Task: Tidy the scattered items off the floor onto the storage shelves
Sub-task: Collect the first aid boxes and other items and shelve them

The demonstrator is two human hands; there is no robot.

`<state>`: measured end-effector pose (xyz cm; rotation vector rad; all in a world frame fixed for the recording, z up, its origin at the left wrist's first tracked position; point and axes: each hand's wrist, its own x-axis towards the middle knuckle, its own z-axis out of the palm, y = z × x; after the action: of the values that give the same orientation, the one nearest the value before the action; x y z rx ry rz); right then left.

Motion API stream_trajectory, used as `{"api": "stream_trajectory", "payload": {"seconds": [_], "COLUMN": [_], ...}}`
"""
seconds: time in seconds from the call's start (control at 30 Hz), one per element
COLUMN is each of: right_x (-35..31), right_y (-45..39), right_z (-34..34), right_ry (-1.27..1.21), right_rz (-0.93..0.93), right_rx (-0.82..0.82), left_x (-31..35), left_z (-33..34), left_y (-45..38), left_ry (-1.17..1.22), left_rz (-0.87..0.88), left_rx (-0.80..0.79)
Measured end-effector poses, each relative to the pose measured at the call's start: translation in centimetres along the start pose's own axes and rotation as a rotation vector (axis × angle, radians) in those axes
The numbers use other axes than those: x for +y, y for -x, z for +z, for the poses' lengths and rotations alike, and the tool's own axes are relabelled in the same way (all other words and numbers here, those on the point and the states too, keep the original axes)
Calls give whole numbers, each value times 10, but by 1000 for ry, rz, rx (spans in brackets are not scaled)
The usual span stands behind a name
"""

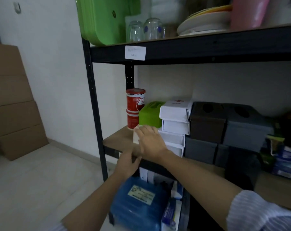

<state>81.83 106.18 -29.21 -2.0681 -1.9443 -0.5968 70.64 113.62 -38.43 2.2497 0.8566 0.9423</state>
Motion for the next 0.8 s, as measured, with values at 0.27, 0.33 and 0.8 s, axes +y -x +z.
{"api": "stream_trajectory", "payload": {"seconds": [0.27,0.33,0.8], "right_x": [-24,-39,-243], "right_y": [79,92,153], "right_z": [-39,-41,31], "right_ry": [-35,-55,-314], "right_rz": [-2,-38,-240], "right_rx": [52,94,24], "left_x": [37,38,-26], "left_z": [-52,-68,-183], "left_y": [81,104,299], "left_ry": [-51,-143,-668], "left_rz": [152,175,-242], "left_rx": [109,148,195]}}
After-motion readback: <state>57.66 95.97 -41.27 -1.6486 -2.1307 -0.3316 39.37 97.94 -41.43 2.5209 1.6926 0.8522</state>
